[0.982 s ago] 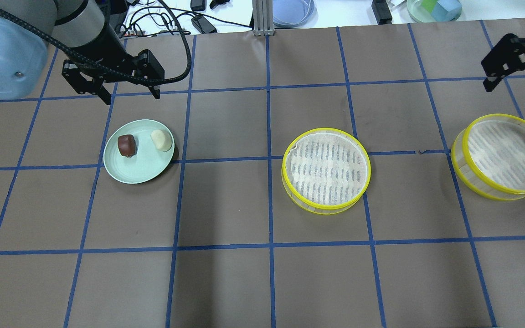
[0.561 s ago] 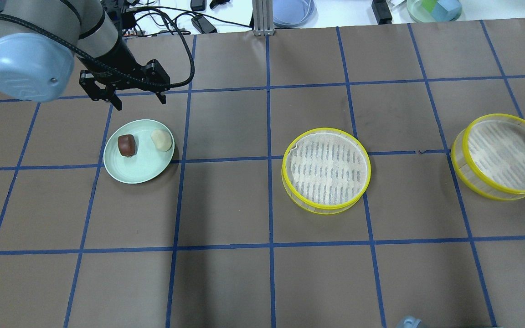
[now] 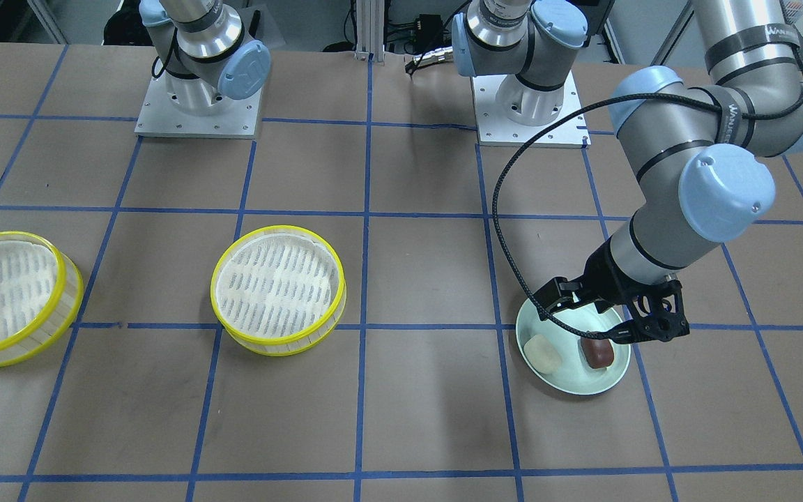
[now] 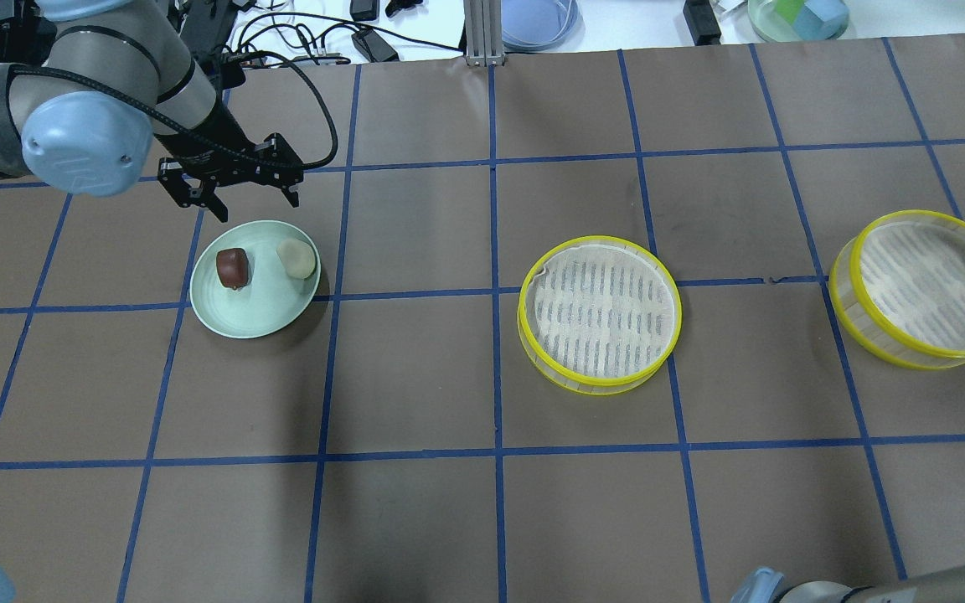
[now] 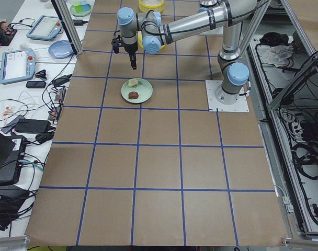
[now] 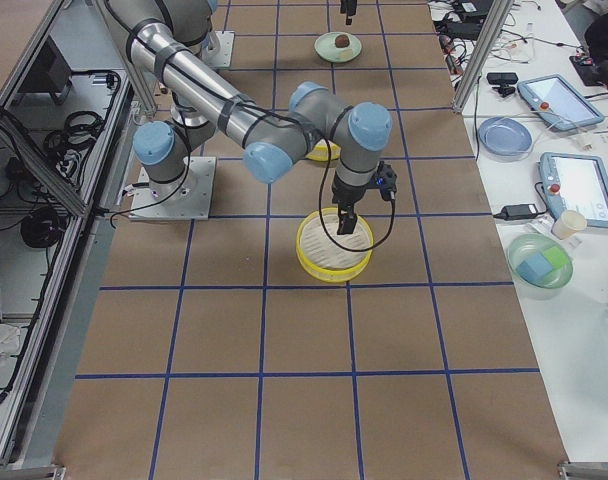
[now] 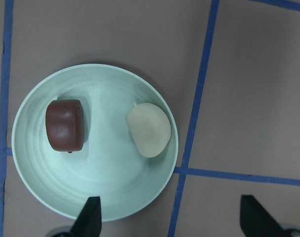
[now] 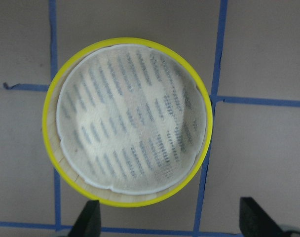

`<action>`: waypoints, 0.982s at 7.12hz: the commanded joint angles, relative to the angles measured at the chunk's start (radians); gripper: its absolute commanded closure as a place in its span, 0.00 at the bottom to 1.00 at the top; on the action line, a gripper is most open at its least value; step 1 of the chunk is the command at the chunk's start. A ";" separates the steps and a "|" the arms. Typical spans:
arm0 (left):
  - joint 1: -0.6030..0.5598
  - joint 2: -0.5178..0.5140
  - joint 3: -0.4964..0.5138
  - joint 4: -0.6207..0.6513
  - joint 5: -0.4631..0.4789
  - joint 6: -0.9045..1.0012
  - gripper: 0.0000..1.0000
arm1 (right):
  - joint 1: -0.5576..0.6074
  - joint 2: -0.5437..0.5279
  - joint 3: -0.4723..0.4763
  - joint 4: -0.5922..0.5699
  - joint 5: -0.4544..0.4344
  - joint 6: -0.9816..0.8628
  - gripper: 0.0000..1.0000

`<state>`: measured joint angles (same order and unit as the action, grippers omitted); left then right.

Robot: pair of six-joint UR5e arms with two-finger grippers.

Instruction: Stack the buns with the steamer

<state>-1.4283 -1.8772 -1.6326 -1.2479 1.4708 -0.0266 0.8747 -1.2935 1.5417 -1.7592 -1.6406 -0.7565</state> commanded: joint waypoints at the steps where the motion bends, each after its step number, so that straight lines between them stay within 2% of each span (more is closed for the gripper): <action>1: 0.023 -0.090 -0.047 0.161 -0.021 0.010 0.01 | -0.031 0.141 0.023 -0.161 -0.005 -0.007 0.00; 3: 0.026 -0.152 -0.078 0.211 -0.024 0.010 0.02 | -0.033 0.213 0.055 -0.259 0.001 -0.009 0.01; 4: 0.026 -0.163 -0.079 0.214 -0.027 0.008 0.02 | -0.034 0.239 0.067 -0.282 0.002 -0.009 0.10; 5: 0.026 -0.177 -0.079 0.214 -0.029 0.008 0.02 | -0.034 0.237 0.072 -0.284 0.001 -0.009 0.24; 6: 0.026 -0.187 -0.079 0.214 -0.029 0.004 0.02 | -0.034 0.240 0.074 -0.284 -0.005 -0.011 0.53; 7: 0.026 -0.192 -0.079 0.215 -0.030 -0.004 0.03 | -0.034 0.240 0.074 -0.284 -0.007 -0.012 0.74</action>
<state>-1.4021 -2.0594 -1.7114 -1.0341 1.4419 -0.0231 0.8408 -1.0564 1.6134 -2.0410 -1.6442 -0.7669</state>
